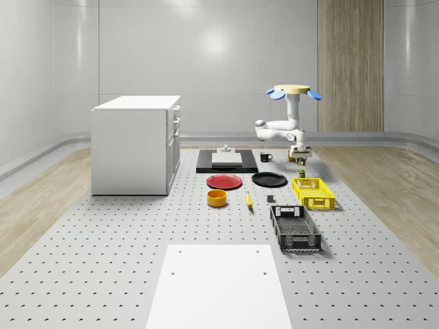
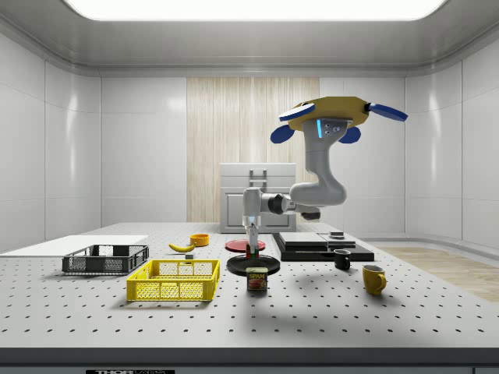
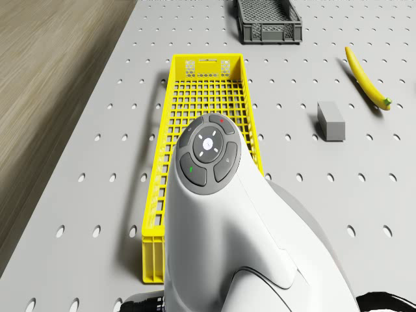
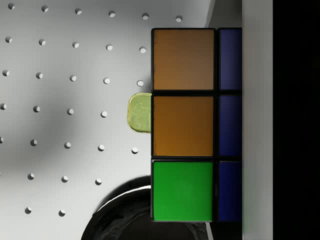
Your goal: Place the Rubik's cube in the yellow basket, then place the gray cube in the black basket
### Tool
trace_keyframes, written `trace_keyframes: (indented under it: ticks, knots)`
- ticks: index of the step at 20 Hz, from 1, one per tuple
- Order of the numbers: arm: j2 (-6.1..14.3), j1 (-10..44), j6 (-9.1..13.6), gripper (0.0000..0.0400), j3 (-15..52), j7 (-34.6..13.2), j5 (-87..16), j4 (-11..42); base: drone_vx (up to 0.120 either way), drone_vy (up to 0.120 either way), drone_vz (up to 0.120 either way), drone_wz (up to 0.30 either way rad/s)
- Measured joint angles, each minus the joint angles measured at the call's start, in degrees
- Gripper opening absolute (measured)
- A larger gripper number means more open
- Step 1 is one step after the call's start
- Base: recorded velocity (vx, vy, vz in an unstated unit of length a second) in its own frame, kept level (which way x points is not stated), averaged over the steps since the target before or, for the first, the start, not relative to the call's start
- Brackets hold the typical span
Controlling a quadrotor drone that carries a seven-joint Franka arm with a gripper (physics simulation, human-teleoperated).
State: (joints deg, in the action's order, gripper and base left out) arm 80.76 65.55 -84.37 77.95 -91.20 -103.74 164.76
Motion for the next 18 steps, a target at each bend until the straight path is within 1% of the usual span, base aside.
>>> trace_keyframes:
  ticks: [18]
  knots:
    - [1.8, 0.4, -1.7, 0.0287, 0.3, -0.5, 0.8, -0.1, 0.12, 0.0, 0.0, 0.0]
